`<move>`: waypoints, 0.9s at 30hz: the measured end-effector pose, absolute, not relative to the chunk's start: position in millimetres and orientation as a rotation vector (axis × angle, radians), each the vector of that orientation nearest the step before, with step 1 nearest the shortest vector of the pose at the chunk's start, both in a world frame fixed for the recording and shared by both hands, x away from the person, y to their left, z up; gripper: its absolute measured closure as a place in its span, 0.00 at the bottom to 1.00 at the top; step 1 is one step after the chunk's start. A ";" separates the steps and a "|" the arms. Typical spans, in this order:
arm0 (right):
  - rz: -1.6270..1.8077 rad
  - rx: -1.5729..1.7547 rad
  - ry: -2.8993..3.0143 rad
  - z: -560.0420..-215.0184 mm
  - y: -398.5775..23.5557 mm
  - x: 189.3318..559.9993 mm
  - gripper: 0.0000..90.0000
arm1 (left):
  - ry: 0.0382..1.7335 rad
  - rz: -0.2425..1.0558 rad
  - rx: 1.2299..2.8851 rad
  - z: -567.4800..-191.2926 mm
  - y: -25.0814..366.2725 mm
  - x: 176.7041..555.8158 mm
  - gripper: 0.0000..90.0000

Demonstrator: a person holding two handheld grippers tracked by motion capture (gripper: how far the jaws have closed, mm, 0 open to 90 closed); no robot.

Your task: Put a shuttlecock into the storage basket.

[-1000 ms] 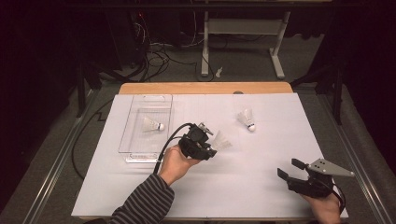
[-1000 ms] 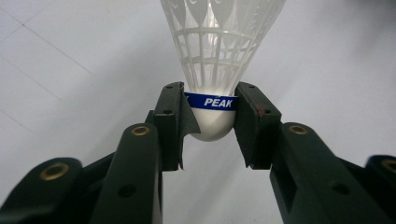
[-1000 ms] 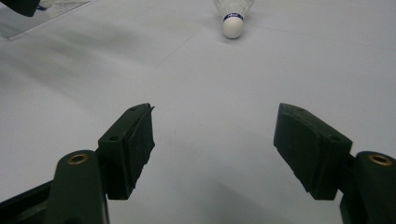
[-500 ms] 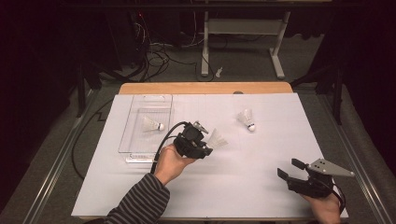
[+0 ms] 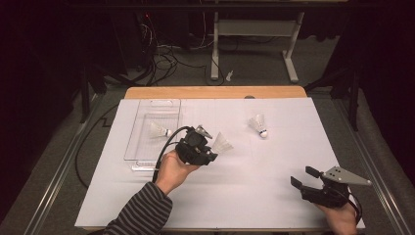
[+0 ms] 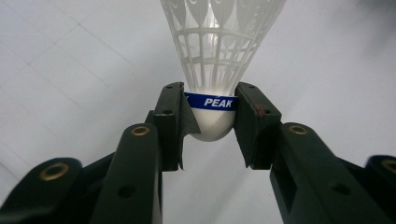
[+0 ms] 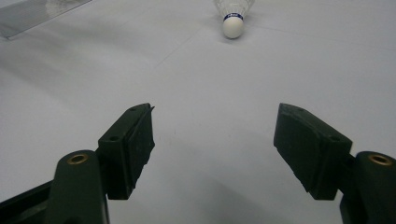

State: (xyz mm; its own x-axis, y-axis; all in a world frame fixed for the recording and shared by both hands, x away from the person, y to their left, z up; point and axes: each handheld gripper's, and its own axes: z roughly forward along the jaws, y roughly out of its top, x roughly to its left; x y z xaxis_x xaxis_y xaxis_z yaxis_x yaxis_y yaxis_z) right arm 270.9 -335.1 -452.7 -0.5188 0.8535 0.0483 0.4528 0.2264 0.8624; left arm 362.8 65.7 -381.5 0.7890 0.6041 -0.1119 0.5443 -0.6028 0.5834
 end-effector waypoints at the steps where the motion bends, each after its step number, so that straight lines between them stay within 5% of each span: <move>1: 1.224 1.200 2.067 -452.7 -335.3 270.9 0.32 | 0.852 0.129 2.359 -381.0 66.8 362.8 0.72; 27: 1.225 1.204 2.067 -453.0 -335.1 271.3 0.32 | 0.937 0.172 2.281 -363.5 95.3 363.1 0.72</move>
